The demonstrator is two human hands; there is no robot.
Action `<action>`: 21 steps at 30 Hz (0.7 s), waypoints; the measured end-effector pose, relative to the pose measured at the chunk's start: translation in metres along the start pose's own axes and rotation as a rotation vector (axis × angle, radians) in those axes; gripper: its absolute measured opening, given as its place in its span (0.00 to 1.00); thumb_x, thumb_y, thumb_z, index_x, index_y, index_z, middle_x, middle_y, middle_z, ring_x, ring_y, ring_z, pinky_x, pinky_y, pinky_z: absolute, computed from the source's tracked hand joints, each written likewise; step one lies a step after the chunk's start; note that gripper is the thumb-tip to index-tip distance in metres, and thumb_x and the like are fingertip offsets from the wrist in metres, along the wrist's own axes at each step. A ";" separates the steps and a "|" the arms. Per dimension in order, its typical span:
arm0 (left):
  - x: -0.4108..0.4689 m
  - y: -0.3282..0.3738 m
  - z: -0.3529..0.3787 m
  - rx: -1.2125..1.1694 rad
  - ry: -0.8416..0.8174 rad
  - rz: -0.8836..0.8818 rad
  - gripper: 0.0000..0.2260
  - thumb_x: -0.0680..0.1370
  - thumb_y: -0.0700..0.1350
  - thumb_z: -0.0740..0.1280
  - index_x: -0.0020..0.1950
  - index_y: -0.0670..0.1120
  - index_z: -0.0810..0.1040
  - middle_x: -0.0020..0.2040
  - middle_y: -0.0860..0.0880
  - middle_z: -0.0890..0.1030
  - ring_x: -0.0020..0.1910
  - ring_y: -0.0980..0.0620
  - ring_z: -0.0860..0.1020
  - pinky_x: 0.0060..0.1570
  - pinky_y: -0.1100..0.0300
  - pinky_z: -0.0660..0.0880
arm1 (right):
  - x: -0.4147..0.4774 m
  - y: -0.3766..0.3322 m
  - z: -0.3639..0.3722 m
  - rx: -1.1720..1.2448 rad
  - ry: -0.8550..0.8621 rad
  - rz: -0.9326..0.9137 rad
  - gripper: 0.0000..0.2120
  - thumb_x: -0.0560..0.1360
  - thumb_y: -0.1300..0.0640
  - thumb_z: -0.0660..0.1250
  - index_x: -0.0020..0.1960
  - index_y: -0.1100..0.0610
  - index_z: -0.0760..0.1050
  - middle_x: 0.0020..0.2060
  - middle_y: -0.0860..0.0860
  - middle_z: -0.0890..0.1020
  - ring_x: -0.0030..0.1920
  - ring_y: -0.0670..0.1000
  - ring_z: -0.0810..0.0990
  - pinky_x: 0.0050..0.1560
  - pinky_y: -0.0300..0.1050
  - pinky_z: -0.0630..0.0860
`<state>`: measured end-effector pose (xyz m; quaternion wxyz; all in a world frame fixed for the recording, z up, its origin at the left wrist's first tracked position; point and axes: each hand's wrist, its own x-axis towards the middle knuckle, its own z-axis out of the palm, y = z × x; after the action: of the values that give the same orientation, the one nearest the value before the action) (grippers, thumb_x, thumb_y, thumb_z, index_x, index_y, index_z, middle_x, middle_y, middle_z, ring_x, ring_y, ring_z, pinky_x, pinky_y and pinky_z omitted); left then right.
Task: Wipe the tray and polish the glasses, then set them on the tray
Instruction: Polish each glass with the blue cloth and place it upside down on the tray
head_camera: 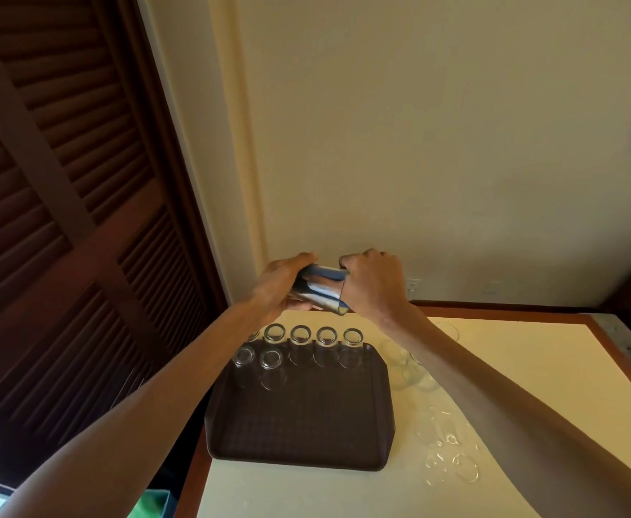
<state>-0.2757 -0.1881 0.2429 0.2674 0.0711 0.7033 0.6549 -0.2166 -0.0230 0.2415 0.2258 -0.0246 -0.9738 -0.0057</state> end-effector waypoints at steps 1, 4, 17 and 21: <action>0.000 0.000 0.000 0.039 0.026 0.042 0.14 0.81 0.56 0.69 0.51 0.44 0.80 0.43 0.45 0.82 0.42 0.48 0.82 0.35 0.58 0.79 | -0.002 0.000 0.011 0.089 -0.027 0.054 0.18 0.76 0.45 0.68 0.33 0.55 0.76 0.24 0.49 0.73 0.26 0.53 0.72 0.24 0.41 0.59; 0.000 0.000 -0.001 0.091 0.092 0.189 0.12 0.80 0.53 0.71 0.46 0.45 0.79 0.40 0.47 0.80 0.40 0.49 0.82 0.34 0.57 0.79 | -0.010 -0.006 0.033 0.689 -0.181 0.339 0.27 0.78 0.39 0.66 0.39 0.64 0.80 0.26 0.56 0.79 0.25 0.56 0.77 0.26 0.46 0.72; 0.009 -0.021 -0.024 0.133 0.112 0.212 0.14 0.77 0.56 0.75 0.53 0.47 0.80 0.40 0.49 0.86 0.36 0.53 0.83 0.37 0.55 0.81 | -0.046 -0.002 0.045 1.380 -0.692 0.491 0.22 0.77 0.43 0.69 0.53 0.62 0.79 0.44 0.60 0.86 0.44 0.63 0.85 0.48 0.59 0.83; 0.023 -0.041 -0.039 0.057 0.098 0.000 0.15 0.80 0.58 0.69 0.52 0.47 0.80 0.44 0.46 0.85 0.39 0.52 0.82 0.41 0.57 0.77 | -0.066 0.013 0.068 1.124 -0.611 0.410 0.12 0.79 0.44 0.68 0.50 0.51 0.82 0.43 0.48 0.85 0.45 0.51 0.84 0.50 0.48 0.79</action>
<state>-0.3030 -0.2171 0.1975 0.2305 0.0465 0.7337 0.6374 -0.1869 -0.0111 0.1519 -0.0852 -0.0882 -0.8245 0.5524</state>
